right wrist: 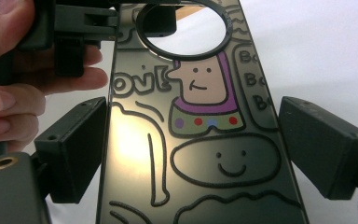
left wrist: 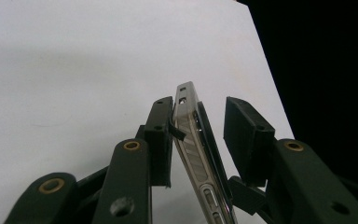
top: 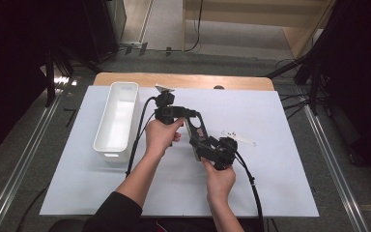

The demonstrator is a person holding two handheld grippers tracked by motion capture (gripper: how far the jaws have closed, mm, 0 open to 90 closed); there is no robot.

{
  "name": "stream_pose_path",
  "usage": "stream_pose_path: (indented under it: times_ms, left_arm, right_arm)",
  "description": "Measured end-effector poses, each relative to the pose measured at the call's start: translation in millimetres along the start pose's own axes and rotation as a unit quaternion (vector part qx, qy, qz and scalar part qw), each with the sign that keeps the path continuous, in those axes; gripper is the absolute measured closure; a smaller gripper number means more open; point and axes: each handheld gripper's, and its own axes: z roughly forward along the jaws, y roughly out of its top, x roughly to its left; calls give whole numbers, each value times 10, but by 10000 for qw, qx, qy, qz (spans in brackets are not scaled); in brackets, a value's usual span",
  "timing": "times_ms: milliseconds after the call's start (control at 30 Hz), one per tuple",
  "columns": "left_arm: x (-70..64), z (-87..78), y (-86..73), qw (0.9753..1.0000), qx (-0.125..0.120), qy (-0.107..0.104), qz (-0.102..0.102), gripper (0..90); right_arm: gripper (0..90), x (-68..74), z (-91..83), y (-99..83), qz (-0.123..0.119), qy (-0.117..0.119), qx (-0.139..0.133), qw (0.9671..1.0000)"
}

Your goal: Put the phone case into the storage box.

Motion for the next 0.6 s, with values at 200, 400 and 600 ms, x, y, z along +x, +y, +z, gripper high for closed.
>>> stream_pose_path:
  times_ms: [200, 400, 600]
  left_arm:
    - [3, 7, -3, 10000, -13, 13, -22, 655]
    - [4, 1, -10, 10000, -52, -41, -16, 696]
    - [-6, 3, -15, 9999, -64, -107, 29, 712]
  right_arm:
    - [104, -4, -6, -1, -16, -26, -29, 10000]
    - [104, 0, -8, -3, -61, -55, -48, 10000]
    - [104, 9, 3, -18, -155, -99, -29, 9998]
